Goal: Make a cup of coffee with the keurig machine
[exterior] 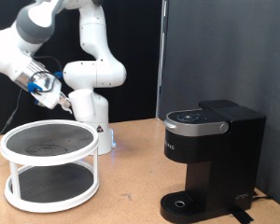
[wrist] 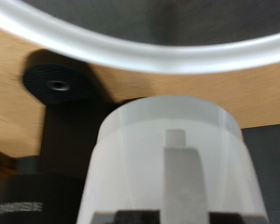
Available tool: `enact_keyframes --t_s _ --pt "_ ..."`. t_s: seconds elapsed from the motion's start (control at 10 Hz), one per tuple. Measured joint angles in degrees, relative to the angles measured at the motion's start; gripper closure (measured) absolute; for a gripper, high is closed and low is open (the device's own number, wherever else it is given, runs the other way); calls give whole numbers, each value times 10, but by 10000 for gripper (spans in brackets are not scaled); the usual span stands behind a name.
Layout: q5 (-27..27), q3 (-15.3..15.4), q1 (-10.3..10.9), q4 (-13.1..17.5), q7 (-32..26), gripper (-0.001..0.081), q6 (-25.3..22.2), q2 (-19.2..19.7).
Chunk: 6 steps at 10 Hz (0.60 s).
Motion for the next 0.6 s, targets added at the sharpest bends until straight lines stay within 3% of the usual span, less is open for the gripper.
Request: enact_keyframes --t_s 0.3,0.6 --pt "72 68 15 -37 63 804 103 -6" --pt "125 120 45 -46 100 804 169 -2"
